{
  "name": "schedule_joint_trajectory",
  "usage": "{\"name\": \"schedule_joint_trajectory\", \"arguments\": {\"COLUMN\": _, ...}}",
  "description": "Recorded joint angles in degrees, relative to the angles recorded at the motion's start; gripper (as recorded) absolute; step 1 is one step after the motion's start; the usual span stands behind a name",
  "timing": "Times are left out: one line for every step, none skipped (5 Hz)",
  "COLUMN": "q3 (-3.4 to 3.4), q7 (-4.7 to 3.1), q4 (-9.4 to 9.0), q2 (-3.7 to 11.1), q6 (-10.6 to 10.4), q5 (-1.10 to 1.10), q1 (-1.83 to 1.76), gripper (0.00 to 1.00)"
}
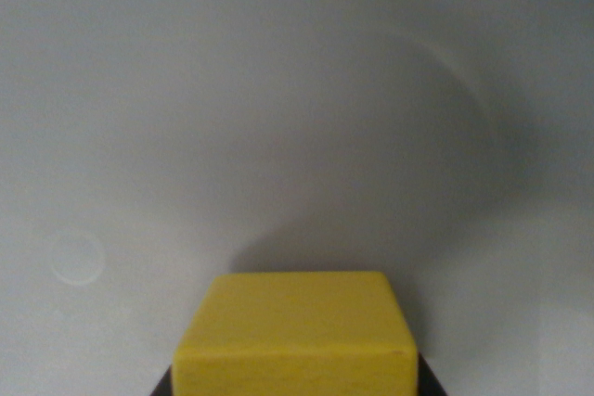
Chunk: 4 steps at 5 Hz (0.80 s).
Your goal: Pick yellow cube
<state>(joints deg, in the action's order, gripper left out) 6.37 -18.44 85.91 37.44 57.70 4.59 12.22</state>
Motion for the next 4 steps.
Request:
{"name": "schedule_joint_trajectory", "arguments": {"q3": 0.01, "q7": 0.02, "q4": 0.81, "q2": -0.09, "q6": 0.9, "q5": -0.02, "q1": 0.03, "gripper": 1.0}}
{"name": "schedule_joint_trajectory", "arguments": {"q3": 0.01, "q7": 0.02, "q4": 0.81, "q2": -0.09, "q6": 0.9, "q5": -0.02, "q1": 0.03, "gripper": 1.0}}
{"name": "schedule_joint_trajectory", "arguments": {"q3": 0.03, "q7": 0.05, "q4": 1.89, "q2": -0.2, "q6": 2.1, "q5": -0.04, "q1": 0.07, "gripper": 1.0}}
{"name": "schedule_joint_trajectory", "arguments": {"q3": 0.03, "q7": 0.05, "q4": 1.89, "q2": -0.2, "q6": 2.1, "q5": -0.04, "q1": 0.07, "gripper": 1.0}}
